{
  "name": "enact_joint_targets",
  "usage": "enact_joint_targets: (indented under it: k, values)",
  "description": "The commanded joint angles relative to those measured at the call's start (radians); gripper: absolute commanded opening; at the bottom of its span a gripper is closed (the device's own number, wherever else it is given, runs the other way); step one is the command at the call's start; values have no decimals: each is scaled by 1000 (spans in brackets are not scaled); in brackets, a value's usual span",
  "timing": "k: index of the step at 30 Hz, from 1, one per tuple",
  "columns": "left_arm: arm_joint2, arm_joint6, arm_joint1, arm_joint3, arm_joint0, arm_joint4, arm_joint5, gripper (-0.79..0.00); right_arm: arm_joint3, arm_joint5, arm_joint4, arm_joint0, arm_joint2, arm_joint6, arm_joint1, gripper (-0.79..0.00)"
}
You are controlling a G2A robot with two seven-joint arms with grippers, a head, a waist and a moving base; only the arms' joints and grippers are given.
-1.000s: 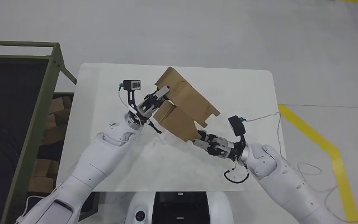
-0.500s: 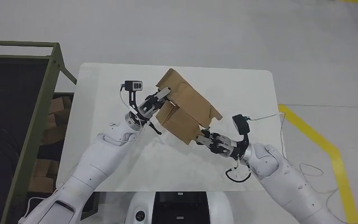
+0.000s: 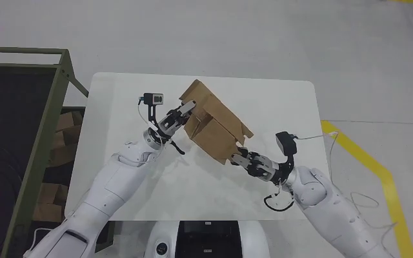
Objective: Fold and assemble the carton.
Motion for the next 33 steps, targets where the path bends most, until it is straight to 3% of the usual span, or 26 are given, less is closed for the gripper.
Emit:
enact_joint_targets:
  k: [1,33]
  values:
    - [-3,-2,-2,7,0,2,1,-785,-7,0,12,-6,6,-1,2,-785]
    - [-39,-108,-25,42,18,-20,7,-785,-59,0,155,-77,95,39,28,-785]
